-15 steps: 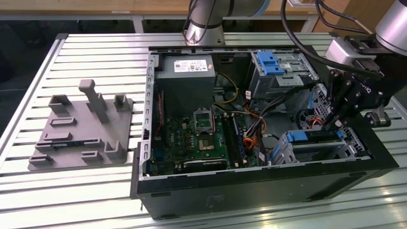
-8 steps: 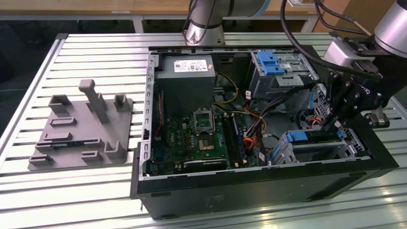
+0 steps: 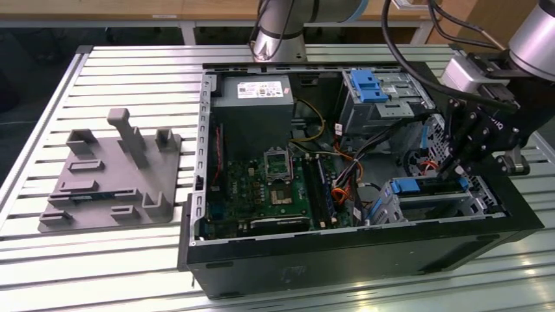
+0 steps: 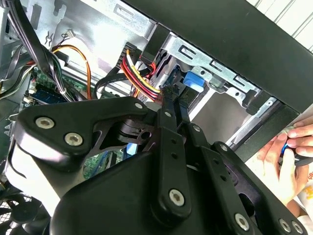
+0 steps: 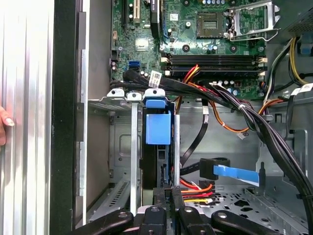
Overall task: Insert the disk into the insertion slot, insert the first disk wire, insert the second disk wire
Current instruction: 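Insert the first disk wire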
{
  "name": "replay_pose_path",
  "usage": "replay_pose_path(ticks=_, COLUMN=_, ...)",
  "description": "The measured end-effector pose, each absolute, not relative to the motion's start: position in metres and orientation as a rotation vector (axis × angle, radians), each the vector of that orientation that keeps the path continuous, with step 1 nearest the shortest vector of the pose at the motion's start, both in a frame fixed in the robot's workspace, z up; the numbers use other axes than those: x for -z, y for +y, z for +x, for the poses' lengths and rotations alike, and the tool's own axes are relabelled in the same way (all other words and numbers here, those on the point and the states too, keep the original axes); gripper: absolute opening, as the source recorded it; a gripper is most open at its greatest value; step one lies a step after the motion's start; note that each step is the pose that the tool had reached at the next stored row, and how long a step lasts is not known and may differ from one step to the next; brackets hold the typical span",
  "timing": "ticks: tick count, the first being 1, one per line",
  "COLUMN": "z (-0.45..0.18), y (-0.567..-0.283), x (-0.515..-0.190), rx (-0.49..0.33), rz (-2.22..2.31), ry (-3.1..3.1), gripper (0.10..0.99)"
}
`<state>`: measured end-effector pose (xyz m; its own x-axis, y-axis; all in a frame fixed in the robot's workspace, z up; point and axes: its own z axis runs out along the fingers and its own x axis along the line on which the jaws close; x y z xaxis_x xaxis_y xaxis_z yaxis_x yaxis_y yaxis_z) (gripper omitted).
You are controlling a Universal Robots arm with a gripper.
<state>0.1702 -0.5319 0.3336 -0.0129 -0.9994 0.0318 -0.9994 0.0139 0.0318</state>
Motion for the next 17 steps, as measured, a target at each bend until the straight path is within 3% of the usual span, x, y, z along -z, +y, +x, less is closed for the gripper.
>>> replay_pose_path(ticks=17, z=0.1702, y=-0.5318, x=-0.3334, rx=0.001, rz=2.175, ry=-2.204, gripper=0.169)
